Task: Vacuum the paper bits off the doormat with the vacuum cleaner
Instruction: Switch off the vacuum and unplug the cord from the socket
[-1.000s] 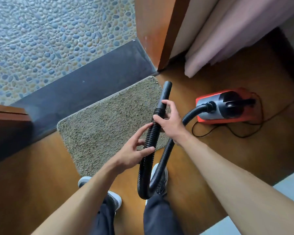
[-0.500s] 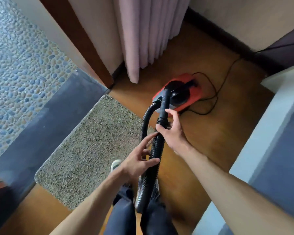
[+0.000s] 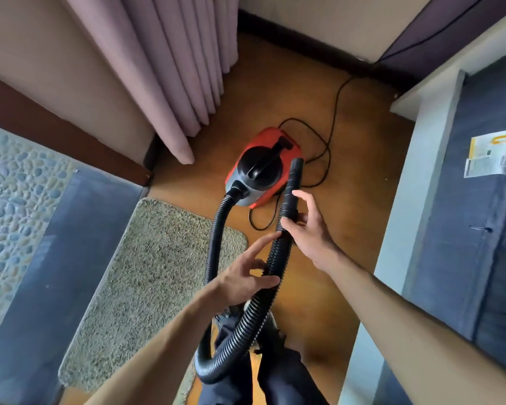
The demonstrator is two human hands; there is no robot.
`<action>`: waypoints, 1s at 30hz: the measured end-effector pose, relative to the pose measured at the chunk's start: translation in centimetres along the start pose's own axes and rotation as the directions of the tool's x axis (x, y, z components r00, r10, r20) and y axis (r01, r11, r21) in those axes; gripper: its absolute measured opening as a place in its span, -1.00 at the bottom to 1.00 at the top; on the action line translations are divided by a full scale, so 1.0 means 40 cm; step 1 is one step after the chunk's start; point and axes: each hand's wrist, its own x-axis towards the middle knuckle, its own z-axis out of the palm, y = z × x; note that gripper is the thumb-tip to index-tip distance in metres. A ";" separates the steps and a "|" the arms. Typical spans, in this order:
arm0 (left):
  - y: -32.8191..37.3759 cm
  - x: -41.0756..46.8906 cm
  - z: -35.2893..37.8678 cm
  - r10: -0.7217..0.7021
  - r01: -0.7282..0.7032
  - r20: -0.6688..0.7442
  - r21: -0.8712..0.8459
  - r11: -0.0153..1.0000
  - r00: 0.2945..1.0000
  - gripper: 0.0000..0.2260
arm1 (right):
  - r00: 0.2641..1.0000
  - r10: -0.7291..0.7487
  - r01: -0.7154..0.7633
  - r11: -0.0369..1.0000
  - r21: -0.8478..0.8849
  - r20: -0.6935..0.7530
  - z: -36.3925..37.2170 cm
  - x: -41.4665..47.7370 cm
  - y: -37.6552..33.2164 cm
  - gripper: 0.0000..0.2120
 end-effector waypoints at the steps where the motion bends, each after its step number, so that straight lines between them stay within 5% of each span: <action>1: 0.005 0.005 -0.010 -0.017 0.017 0.018 0.006 1.000 1.000 -0.27 | 1.000 0.011 -0.011 1.000 0.008 0.000 -0.002 0.002 -0.002 -0.48; 15: 0.042 0.184 0.022 -0.122 0.112 0.076 0.122 0.986 0.990 -0.23 | 0.968 0.224 -0.244 0.944 0.221 0.111 -0.162 0.105 0.065 -0.49; 24: 0.051 0.367 0.144 -0.166 0.165 0.013 -0.211 0.964 0.986 -0.31 | 0.921 0.323 -0.374 0.887 0.271 0.217 -0.317 0.258 0.121 -0.51; 30: 0.069 0.498 0.197 -0.178 0.173 0.005 -0.255 0.951 0.984 -0.35 | 0.884 0.412 -0.460 0.851 0.255 0.220 -0.395 0.361 0.168 -0.53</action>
